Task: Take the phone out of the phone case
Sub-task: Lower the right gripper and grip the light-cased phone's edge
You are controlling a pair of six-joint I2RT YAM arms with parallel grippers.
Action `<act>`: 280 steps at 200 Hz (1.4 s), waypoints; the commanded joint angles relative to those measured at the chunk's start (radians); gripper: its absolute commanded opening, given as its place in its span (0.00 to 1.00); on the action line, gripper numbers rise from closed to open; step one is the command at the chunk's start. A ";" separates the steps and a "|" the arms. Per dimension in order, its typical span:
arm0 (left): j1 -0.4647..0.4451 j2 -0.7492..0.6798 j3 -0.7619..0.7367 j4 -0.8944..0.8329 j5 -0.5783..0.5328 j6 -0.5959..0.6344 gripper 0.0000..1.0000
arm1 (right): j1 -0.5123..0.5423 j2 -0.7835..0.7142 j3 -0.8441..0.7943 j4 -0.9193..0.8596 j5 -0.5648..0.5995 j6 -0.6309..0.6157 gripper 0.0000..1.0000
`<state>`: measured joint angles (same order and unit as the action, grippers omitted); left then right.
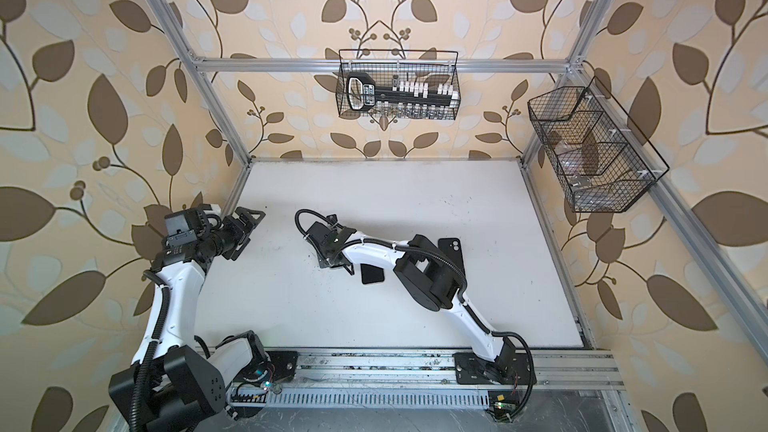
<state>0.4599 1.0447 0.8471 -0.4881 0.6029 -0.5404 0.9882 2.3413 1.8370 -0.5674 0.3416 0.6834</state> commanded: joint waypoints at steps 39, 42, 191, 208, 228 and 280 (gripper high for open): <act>0.010 -0.015 0.003 -0.011 0.012 0.036 0.99 | 0.011 0.078 0.071 -0.065 0.027 -0.012 0.86; 0.010 -0.015 0.003 -0.014 0.012 0.038 0.99 | 0.011 0.078 0.069 -0.065 0.032 -0.013 0.86; 0.009 -0.017 0.006 -0.021 0.029 0.040 0.99 | 0.018 0.071 0.042 -0.145 0.060 0.001 0.86; 0.010 -0.018 0.006 -0.021 0.027 0.040 0.99 | 0.017 0.071 0.045 -0.156 0.061 0.009 0.87; 0.009 -0.020 0.006 -0.024 0.028 0.040 0.99 | 0.013 0.077 0.053 -0.176 0.049 0.018 0.86; 0.009 -0.023 0.007 -0.024 0.026 0.042 0.99 | 0.013 0.077 0.059 -0.206 0.022 0.017 0.79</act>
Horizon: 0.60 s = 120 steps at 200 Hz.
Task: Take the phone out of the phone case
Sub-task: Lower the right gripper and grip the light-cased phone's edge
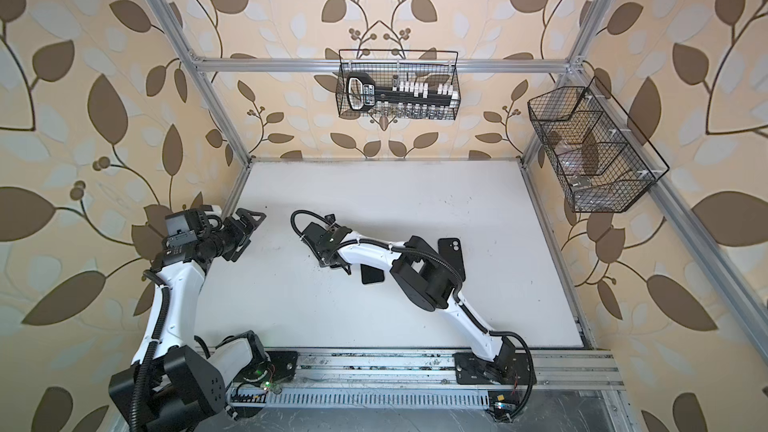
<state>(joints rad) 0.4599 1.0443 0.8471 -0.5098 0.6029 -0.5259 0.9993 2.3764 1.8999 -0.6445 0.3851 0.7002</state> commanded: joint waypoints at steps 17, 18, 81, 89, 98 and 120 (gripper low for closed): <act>0.009 -0.023 0.007 -0.003 0.026 0.027 0.99 | 0.002 0.044 0.003 -0.140 -0.046 -0.005 0.79; 0.008 -0.024 0.007 -0.003 0.026 0.027 0.99 | 0.002 0.045 0.004 -0.141 -0.047 -0.005 0.79; 0.009 -0.024 0.007 -0.006 0.024 0.029 0.99 | -0.013 0.053 0.018 -0.196 -0.119 -0.029 0.76; 0.009 -0.024 0.008 -0.006 0.024 0.029 0.99 | -0.014 0.053 0.019 -0.199 -0.121 -0.036 0.74; 0.009 -0.024 0.009 -0.006 0.023 0.029 0.99 | -0.015 0.051 0.020 -0.204 -0.120 -0.042 0.72; 0.009 -0.024 0.007 -0.006 0.023 0.029 0.99 | -0.016 0.032 0.005 -0.185 -0.109 -0.047 0.67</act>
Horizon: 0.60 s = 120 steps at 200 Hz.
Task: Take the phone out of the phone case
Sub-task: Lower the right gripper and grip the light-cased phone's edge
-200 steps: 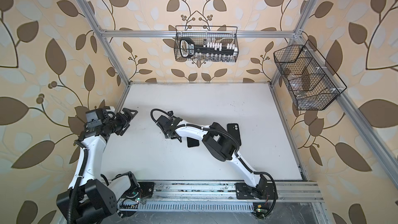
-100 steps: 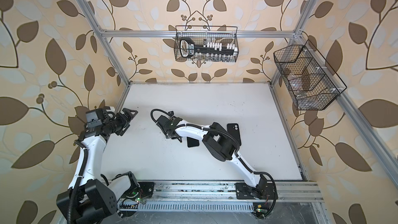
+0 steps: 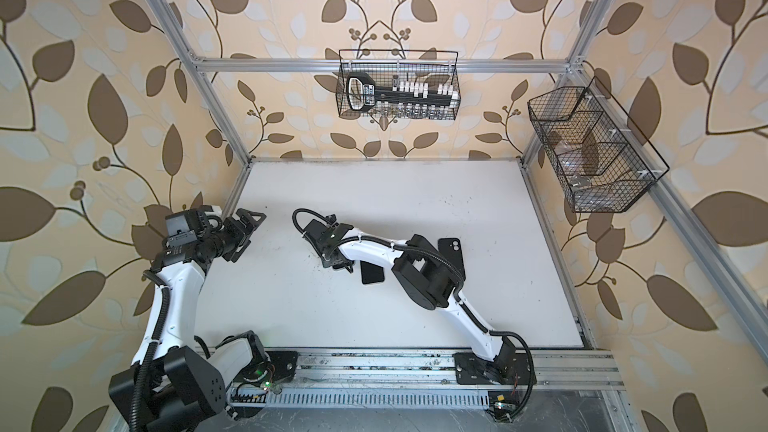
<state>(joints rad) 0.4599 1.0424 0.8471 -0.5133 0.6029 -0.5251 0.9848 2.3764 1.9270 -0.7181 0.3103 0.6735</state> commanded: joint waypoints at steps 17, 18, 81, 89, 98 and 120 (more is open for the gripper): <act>0.008 -0.017 0.010 -0.002 0.028 0.028 0.99 | -0.003 0.006 -0.036 -0.088 -0.031 -0.027 0.60; 0.008 -0.017 0.010 -0.002 0.029 0.028 0.99 | -0.004 0.004 -0.036 -0.087 -0.032 -0.027 0.60; 0.008 -0.009 0.010 -0.005 0.029 0.031 0.99 | -0.024 -0.073 -0.046 -0.048 -0.063 -0.064 0.60; 0.008 -0.009 0.009 -0.005 0.029 0.032 0.99 | -0.027 -0.082 -0.053 -0.041 -0.065 -0.069 0.60; 0.008 -0.009 0.009 -0.007 0.030 0.031 0.99 | -0.029 -0.095 -0.063 -0.033 -0.069 -0.073 0.60; 0.002 -0.016 0.005 -0.013 0.036 0.027 0.99 | -0.039 -0.123 -0.091 -0.006 -0.080 -0.077 0.58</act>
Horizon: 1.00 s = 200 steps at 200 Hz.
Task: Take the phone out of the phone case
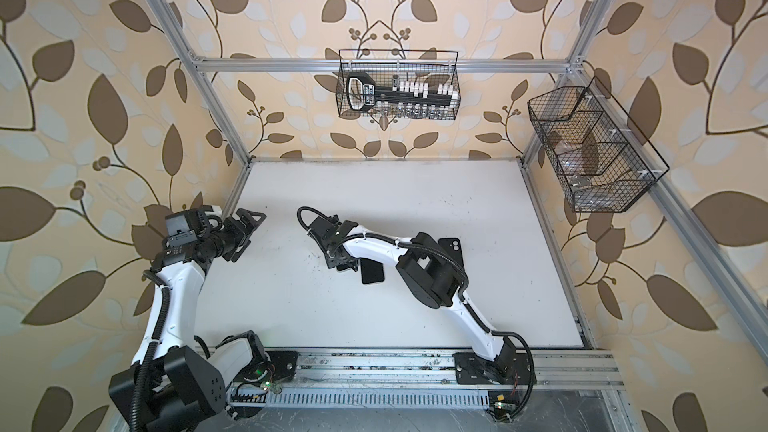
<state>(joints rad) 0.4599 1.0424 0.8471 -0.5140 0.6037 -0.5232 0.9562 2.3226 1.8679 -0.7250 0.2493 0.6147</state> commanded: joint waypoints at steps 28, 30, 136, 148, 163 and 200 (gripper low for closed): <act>-0.001 -0.051 -0.033 0.002 0.076 -0.019 0.99 | -0.015 -0.090 -0.042 0.017 -0.037 -0.023 0.57; -0.002 -0.054 -0.037 0.002 0.079 -0.023 0.99 | -0.017 -0.091 -0.043 0.018 -0.039 -0.023 0.57; -0.259 -0.060 -0.201 0.293 0.243 -0.291 0.99 | -0.028 -0.236 -0.120 0.076 -0.101 -0.027 0.56; -0.263 -0.056 -0.207 0.298 0.256 -0.289 0.99 | -0.027 -0.263 -0.127 0.074 -0.109 -0.030 0.56; -0.271 -0.049 -0.212 0.310 0.267 -0.288 0.99 | -0.027 -0.297 -0.133 0.070 -0.115 -0.040 0.55; -0.322 -0.015 -0.214 0.359 0.260 -0.313 0.99 | -0.015 -0.365 -0.143 0.047 -0.123 -0.059 0.55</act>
<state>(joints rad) 0.1684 1.0092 0.6338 -0.2333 0.8345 -0.8124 0.9314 2.0285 1.7397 -0.6796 0.1371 0.5819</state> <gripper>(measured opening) 0.988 0.702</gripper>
